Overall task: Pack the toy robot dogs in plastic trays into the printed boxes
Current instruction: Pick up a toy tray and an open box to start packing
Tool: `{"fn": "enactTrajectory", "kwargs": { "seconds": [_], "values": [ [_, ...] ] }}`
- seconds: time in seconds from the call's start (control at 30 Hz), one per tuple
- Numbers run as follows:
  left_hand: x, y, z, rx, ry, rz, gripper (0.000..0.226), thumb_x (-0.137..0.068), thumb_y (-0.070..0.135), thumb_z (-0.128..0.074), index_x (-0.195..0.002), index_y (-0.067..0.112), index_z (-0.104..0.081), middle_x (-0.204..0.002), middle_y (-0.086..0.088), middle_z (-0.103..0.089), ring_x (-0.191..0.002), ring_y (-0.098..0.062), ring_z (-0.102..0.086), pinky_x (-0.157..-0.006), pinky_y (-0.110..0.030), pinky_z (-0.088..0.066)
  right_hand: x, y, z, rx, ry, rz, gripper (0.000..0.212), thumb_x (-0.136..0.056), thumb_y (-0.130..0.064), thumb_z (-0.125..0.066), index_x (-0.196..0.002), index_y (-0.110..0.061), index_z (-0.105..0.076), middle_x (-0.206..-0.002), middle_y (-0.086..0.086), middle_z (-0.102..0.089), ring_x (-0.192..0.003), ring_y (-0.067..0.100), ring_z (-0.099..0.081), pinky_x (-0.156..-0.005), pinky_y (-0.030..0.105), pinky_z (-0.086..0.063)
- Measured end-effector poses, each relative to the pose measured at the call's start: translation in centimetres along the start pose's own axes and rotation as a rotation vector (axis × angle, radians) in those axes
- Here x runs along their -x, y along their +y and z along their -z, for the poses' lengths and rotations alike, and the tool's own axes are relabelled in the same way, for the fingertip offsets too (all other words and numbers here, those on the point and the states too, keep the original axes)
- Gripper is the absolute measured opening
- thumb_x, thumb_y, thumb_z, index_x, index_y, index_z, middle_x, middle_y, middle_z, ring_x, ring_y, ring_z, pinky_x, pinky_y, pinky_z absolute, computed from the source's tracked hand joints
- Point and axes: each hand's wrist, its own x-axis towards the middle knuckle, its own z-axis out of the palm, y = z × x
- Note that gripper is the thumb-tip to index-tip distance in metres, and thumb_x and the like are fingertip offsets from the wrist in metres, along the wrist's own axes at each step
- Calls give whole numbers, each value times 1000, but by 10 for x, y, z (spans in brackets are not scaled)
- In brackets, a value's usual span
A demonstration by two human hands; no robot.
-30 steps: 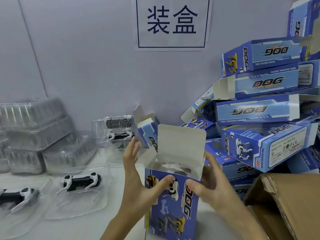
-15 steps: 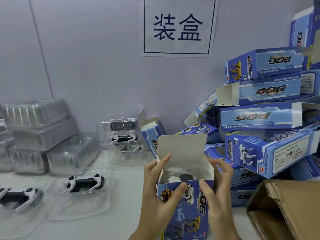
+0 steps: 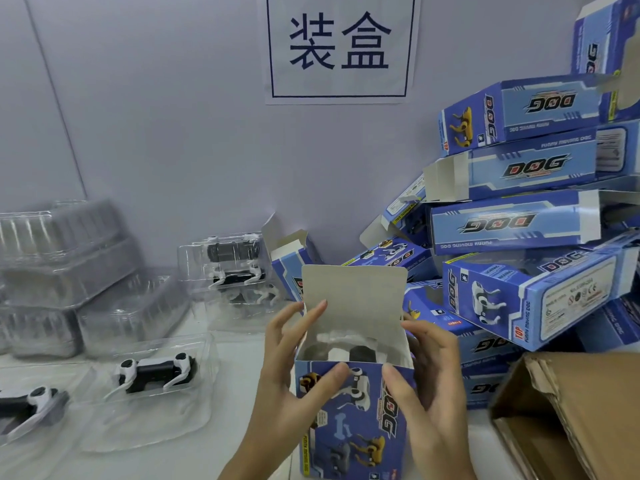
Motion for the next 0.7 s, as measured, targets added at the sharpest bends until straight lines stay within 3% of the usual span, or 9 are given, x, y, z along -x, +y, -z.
{"fn": "enactTrajectory", "kwargs": {
  "seconds": [0.07, 0.13, 0.2, 0.3, 0.47, 0.63, 0.7],
  "values": [
    [-2, -2, 1, -161, 66, -93, 69, -84, 48, -77, -149, 40, -55, -158, 5, -34, -151, -18, -36, -115, -24, -38, -1, -1, 2, 9, -30, -12, 61, -86, -33, -73, -142, -25, -49, -150, 2, -55, -133, 25, -58, -104, 43, -50],
    [-2, -5, 1, -256, 118, -182, 70, -89, 51, -74, -152, 28, -54, -154, 0, -37, -148, -20, -39, -115, -20, -36, -1, -3, 2, 75, -36, 19, 60, -87, -32, -74, -141, -25, -50, -157, -3, -48, -139, 21, -52, -105, 37, -50],
    [0, -7, -1, -268, 116, -209, 70, -97, 54, -66, -154, 18, -49, -152, 5, -43, -144, -21, -44, -116, -24, -38, -1, -5, 0, 232, 15, 100, 56, -88, -29, -75, -140, -22, -54, -159, -4, -43, -145, 20, -45, -104, 27, -50],
    [2, -9, -3, -271, 130, -232, 71, -100, 53, -62, -154, 9, -46, -151, 9, -46, -143, -20, -46, -116, -24, -38, -1, -8, -2, 338, 39, 208, 50, -91, -31, -73, -137, -24, -57, -151, -2, -48, -140, 25, -49, -102, 26, -49],
    [1, -7, 0, -212, 115, -244, 70, -100, 53, -62, -153, 10, -47, -153, 8, -47, -145, -19, -45, -116, -20, -37, -2, -9, 0, 362, -53, 205, 43, -94, -37, -64, -134, -28, -53, -159, -7, -45, -144, 25, -45, -105, 38, -44],
    [0, -1, 1, -185, 97, -259, 62, -100, 51, -64, -145, 9, -55, -148, 9, -52, -141, -17, -51, -114, -20, -40, -5, -13, 4, 359, -96, 137, 46, -92, -41, -64, -133, -25, -54, -162, -12, -41, -145, 20, -43, -104, 29, -44],
    [0, 0, 1, -165, 86, -231, 58, -99, 52, -65, -142, 13, -58, -145, 13, -56, -136, -13, -55, -111, -18, -43, -5, -14, 4, 346, -103, 117, 48, -91, -42, -64, -134, -25, -53, -162, -14, -41, -146, 18, -42, -104, 32, -44]
  ]
}}
